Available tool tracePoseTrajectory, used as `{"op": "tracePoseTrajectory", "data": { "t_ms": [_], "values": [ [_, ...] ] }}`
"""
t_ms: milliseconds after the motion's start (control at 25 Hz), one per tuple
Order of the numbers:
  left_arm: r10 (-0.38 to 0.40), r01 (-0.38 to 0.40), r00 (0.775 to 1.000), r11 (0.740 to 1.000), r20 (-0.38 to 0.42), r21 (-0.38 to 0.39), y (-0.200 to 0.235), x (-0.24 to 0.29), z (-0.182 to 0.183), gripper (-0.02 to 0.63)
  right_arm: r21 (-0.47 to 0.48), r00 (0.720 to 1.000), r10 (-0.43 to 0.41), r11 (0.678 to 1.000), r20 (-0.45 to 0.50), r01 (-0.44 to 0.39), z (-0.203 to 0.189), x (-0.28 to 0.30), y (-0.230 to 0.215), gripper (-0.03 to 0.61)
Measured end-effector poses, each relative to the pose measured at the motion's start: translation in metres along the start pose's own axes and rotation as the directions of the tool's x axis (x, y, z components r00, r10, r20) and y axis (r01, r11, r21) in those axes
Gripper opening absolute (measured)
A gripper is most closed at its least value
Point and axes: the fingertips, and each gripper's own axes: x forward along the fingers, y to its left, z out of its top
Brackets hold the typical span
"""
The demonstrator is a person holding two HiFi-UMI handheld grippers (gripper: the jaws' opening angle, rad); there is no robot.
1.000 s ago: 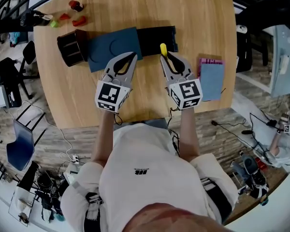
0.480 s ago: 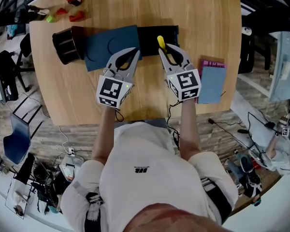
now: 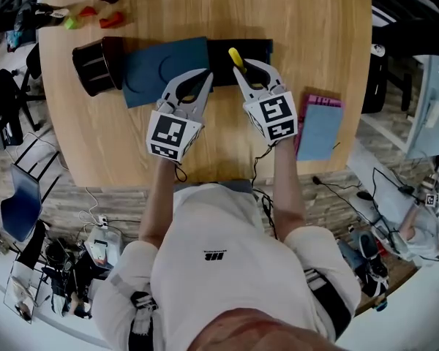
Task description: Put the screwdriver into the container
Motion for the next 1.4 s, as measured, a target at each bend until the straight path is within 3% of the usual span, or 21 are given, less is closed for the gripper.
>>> {"op": "tracePoseTrajectory", "data": {
  "t_ms": [560,1040,1400],
  "values": [
    [0.023,-0.023,1.000,0.999,0.001,-0.031,0.007,0.011,-0.009,0.009,-0.082,0.986,0.100,0.990,-0.132,-0.112,-0.015,0.039,0.008,0.058],
    [0.037,-0.037,0.999,0.998,-0.007,-0.046,0.009,0.009,-0.014,0.009,-0.164,0.951,0.082,0.977,-0.298,-0.136,-0.040,0.059,0.008,0.058],
    [0.048,-0.049,0.998,0.998,-0.029,-0.045,0.016,0.010,-0.019,0.009,-0.160,0.948,0.073,0.979,-0.311,-0.128,-0.048,0.068,0.005,0.060]
  ]
}}
